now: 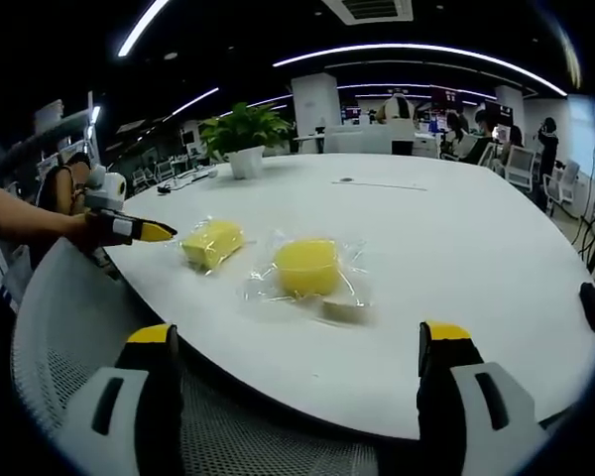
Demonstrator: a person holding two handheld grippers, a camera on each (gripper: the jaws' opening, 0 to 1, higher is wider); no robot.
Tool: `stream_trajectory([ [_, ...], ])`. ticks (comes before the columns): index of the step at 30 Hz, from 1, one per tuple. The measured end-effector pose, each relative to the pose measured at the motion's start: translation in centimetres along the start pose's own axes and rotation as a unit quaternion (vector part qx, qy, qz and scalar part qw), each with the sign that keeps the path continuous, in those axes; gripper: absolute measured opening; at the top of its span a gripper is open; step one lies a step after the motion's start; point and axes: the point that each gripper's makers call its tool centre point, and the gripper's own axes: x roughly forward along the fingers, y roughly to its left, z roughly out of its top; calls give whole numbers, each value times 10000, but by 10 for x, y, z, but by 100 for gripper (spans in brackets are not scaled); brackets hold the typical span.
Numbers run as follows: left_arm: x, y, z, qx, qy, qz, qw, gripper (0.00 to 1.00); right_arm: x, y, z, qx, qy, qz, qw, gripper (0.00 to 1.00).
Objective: Compare the silicone blocks by pressing each to a similar depth, holding the contact briefly, and releasing to observe deformation and rebound differences across the visible hardness samples.
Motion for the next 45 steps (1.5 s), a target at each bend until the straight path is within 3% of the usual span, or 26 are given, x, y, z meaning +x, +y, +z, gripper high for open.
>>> stream_trajectory([
  [4,2,-5,-1,-265,79,-111,9996,57,0,0,-1,1,21,-12,10000,94],
  [12,13,2,5,-455,-49,-61,9989,59,0,-1,-2,10,61,-48,10000,94],
  [22,25,10,9,-846,-10,-143,9963,55,0,-1,-4,39,133,-61,9999,92],
  [32,44,18,23,-905,35,-174,9957,55,-1,-2,-6,97,170,-115,9997,92],
  [36,51,11,20,-1083,299,-457,9926,51,-1,-3,-7,107,188,-124,9997,92],
  [45,63,19,22,-1259,342,-504,9902,45,0,-4,-8,141,198,-161,9996,92],
])
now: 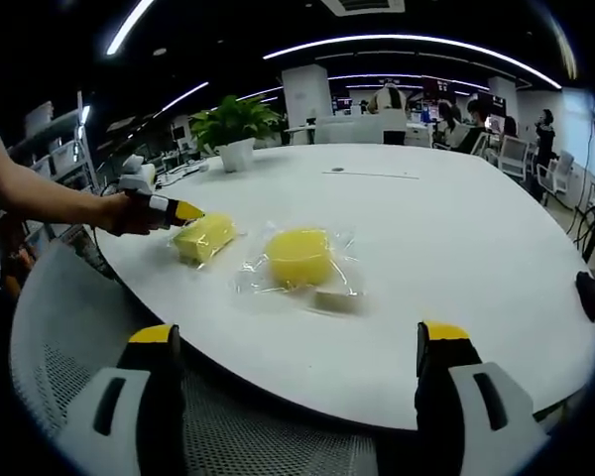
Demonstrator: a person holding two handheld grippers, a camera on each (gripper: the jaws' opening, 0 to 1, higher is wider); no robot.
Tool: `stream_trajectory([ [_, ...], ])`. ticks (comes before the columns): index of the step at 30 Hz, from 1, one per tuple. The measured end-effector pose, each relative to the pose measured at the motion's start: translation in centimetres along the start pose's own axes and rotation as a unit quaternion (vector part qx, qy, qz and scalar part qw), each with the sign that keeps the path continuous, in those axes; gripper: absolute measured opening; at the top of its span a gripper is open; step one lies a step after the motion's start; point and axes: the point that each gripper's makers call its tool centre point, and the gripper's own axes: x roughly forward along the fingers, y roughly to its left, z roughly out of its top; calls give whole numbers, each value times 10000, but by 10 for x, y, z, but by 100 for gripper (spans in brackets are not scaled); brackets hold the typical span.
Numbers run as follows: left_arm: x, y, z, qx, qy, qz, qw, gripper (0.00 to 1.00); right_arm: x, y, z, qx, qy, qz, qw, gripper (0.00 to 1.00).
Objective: Compare the silicone blocks by pressing each to a similar depth, holding the contact briefly, and releasing to observe deformation and rebound differences across the visible hardness samples.
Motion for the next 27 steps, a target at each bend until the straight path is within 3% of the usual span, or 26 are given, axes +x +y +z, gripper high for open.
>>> stream_trajectory([
  [4,2,2,3,-250,-54,-63,9997,35,0,-1,-1,5,16,-6,10000,92],
  [11,6,7,10,-513,-164,-116,9985,33,1,0,-2,10,66,-10,10000,92],
  [16,11,9,7,-650,-88,-215,9976,29,1,-1,-4,22,111,-26,9999,92],
  [20,9,6,5,-1082,-77,-329,9936,28,1,-1,-4,34,125,-42,9999,92],
  [27,5,0,8,-1102,-163,-436,9928,15,0,-2,-4,49,135,-67,9999,92],
])
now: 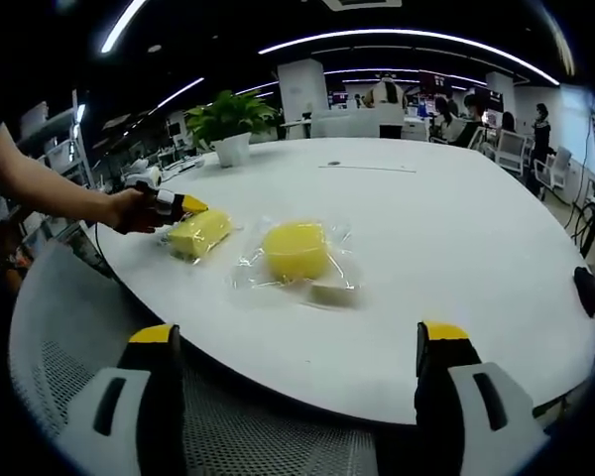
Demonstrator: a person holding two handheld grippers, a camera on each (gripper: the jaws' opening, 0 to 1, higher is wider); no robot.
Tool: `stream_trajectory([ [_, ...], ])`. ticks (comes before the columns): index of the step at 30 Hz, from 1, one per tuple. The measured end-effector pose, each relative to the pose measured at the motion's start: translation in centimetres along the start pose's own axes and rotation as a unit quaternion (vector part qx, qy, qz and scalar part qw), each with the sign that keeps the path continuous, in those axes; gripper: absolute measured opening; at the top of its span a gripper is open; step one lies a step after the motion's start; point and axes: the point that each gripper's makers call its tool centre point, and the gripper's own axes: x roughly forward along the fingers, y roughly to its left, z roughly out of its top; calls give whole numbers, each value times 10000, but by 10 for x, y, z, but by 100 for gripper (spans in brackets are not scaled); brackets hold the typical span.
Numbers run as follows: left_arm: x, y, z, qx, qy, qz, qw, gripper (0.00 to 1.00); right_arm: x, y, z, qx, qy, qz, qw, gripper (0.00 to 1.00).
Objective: Compare the silicone blocks by pressing each to a similar depth, holding the contact briefly, and releasing to observe deformation and rebound differences across the visible hardness samples.
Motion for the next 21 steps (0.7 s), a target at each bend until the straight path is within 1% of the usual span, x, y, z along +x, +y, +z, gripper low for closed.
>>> stream_trajectory([
  [1,0,0,1,18,-13,11,10000,13,0,0,0,-3,4,2,10000,92],
  [3,1,-1,2,-98,-57,-50,9999,11,0,0,0,-2,8,1,10000,92],
  [6,0,0,1,-98,-54,-41,9999,10,0,1,0,-1,11,-1,10000,92],
  [10,-2,-1,3,-5,-75,-10,10000,4,0,1,0,-2,15,4,10000,92],
  [14,-4,-3,4,213,-62,31,9997,1,0,1,0,-5,10,6,10000,92],
  [18,-5,-6,5,253,-47,25,9997,0,0,1,0,-8,4,13,10000,91],
  [21,-6,-14,7,266,-32,-67,9996,0,0,1,0,-11,-5,16,10000,91],
])
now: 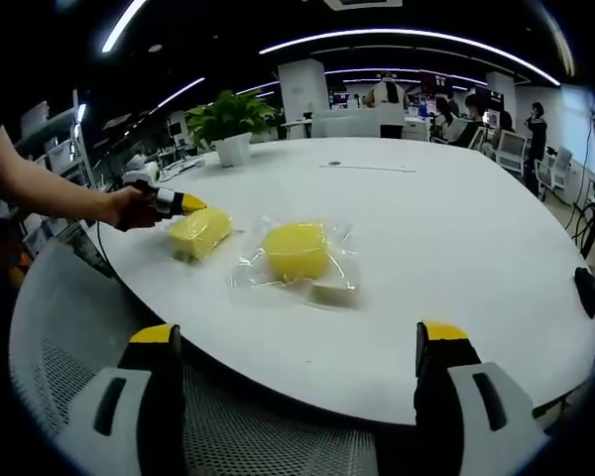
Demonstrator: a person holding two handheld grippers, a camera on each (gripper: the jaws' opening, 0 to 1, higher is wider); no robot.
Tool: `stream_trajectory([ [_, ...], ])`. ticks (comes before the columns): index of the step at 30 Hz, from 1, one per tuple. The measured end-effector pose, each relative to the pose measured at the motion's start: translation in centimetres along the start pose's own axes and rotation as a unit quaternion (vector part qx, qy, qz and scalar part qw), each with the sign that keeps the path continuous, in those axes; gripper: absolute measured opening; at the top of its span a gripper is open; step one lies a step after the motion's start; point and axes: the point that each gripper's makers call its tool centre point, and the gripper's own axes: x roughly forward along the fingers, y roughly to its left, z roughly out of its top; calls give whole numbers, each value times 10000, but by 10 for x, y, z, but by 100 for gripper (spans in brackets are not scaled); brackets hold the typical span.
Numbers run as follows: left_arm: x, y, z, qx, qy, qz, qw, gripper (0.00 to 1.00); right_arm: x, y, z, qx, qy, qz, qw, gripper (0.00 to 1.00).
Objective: Compare the silicone blocks by pressing each to a similar depth, holding the contact briefly, and releasing to observe deformation and rebound differences across the visible hardness samples.
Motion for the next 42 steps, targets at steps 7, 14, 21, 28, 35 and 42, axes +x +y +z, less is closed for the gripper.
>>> stream_trajectory([
  [7,-1,-25,10,472,34,-241,9986,0,0,0,1,-4,-30,2,10000,91],
  [14,-6,-57,19,741,8,-551,9957,0,0,1,2,-24,-79,45,10000,92],
  [21,-15,-89,26,1278,-48,-821,9884,0,-1,2,4,-20,-110,74,9999,92],
  [28,-26,-111,32,1607,-39,-937,9825,0,-1,3,6,-35,-143,117,9998,93],
  [35,-35,-134,37,1659,-104,-1131,9796,0,-2,4,8,-24,-156,174,9997,93],
  [42,-45,-168,34,1695,-39,-1476,9744,0,-4,7,11,8,-94,296,9995,93],
])
